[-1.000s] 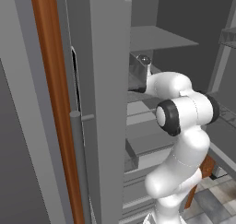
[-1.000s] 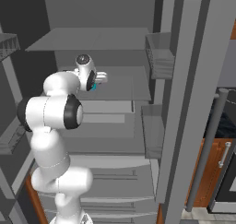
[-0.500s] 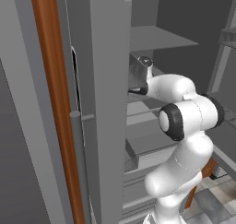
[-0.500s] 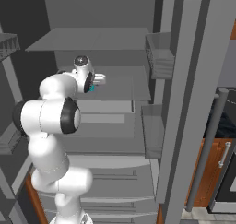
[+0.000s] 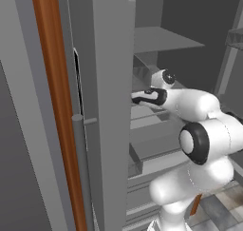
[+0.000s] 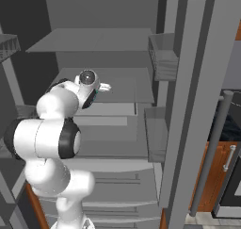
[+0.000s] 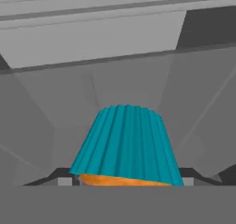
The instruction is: Take the cake and cupcake from the fridge and place them on the empty tray on the dining counter.
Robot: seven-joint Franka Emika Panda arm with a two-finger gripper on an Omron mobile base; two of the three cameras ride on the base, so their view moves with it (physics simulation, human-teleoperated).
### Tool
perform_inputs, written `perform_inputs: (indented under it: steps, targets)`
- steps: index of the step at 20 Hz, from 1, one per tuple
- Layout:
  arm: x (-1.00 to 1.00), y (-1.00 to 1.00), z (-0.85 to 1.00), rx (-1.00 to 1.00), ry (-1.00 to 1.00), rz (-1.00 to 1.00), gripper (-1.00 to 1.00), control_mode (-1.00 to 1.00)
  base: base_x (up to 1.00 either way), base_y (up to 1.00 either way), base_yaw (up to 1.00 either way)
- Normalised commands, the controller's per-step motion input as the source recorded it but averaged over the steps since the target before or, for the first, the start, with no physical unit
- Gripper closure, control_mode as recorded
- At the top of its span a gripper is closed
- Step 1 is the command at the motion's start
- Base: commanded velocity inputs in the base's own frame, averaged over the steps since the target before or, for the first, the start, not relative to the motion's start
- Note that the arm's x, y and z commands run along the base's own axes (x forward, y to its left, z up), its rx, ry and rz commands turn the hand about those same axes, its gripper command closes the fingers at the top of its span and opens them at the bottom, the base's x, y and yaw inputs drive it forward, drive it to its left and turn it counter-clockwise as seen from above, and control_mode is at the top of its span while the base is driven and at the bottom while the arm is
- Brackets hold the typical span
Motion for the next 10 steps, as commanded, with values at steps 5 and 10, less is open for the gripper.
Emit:
perform_inputs:
  steps: [5,10]
  targets:
    - [-0.61,-0.59,0.51,0.03,0.22,-0.03,1.00,-1.00,0.00,0.00,0.00]
    - [-1.00,-0.08,0.70,-0.01,0.20,0.00,1.00,-1.00,0.00,0.00,0.00]
